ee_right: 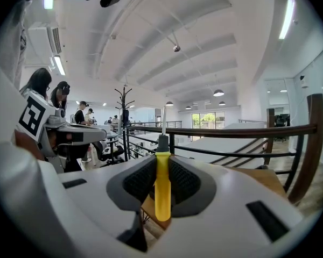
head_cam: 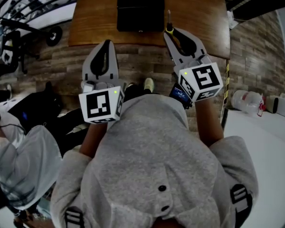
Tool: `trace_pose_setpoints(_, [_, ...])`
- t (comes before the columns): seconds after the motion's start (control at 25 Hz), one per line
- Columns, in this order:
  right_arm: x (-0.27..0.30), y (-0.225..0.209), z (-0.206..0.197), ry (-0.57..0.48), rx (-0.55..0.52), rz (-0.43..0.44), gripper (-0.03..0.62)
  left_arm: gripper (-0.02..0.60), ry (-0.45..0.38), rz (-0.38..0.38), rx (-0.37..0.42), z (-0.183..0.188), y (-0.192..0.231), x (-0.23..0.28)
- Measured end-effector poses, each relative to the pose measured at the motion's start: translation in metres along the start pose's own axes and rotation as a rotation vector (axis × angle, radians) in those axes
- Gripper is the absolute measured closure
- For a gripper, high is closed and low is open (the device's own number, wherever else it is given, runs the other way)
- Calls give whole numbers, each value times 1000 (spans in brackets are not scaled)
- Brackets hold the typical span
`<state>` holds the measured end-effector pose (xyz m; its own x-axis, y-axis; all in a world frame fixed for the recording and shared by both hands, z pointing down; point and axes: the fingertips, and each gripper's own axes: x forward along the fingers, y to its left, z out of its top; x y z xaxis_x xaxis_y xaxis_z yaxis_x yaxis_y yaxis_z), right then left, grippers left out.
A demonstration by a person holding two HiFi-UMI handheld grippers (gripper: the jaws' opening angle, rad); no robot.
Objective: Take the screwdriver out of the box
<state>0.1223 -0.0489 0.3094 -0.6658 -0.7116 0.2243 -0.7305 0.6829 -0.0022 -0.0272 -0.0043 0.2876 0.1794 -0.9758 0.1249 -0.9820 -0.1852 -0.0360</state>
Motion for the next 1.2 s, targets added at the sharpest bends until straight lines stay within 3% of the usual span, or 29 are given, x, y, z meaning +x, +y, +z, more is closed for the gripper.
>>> trace_pose_setpoints(0.52, [-18,25,-1,-4,38,-46,510,569,-2,-60,-11,-1,-1,-18])
trace_pose_setpoints(1.2, [-86,145,17,-59,20,-75,511,569,-21,-62,-47,-5,23,-154])
